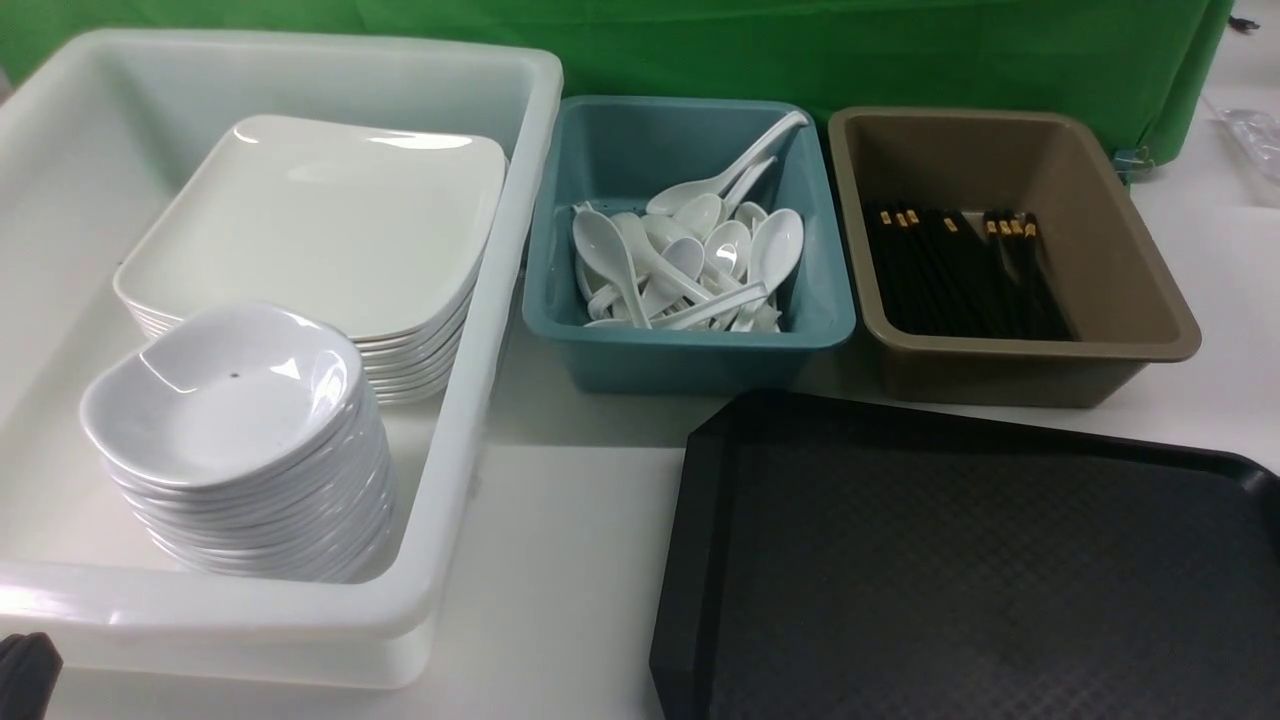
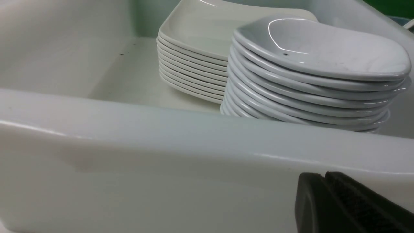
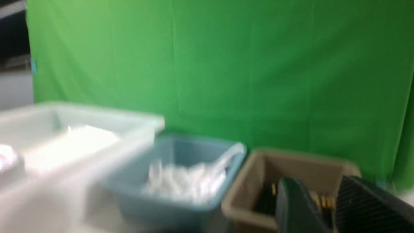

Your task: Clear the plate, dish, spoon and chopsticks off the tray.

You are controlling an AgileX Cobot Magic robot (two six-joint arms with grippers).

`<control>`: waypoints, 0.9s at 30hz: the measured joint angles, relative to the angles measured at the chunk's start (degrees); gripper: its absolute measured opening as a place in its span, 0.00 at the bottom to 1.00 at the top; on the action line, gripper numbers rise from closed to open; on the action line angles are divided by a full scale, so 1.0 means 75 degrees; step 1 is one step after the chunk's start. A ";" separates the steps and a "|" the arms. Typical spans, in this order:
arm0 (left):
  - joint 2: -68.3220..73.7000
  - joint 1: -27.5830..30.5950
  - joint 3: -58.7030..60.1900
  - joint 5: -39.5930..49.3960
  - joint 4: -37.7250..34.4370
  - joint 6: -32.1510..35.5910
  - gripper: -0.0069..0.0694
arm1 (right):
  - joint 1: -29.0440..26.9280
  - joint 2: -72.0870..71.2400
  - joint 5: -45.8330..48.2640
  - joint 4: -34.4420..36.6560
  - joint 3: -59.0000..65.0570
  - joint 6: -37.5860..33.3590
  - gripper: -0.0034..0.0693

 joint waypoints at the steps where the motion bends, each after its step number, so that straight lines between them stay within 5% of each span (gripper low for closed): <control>1: 0.0000 0.0000 0.0000 0.0000 0.0000 0.0000 0.11 | -0.0257 -0.0093 0.0582 0.0003 0.0070 -0.0057 0.38; 11: -0.0003 0.0000 0.0000 -0.0003 0.0023 0.0000 0.11 | -0.2540 -0.0415 0.1521 -0.0039 0.2333 -0.0639 0.38; 27: -0.0003 0.0000 0.0000 -0.0003 0.0023 0.0000 0.11 | -0.2580 -0.0415 0.1223 -0.0042 0.2364 -0.0517 0.38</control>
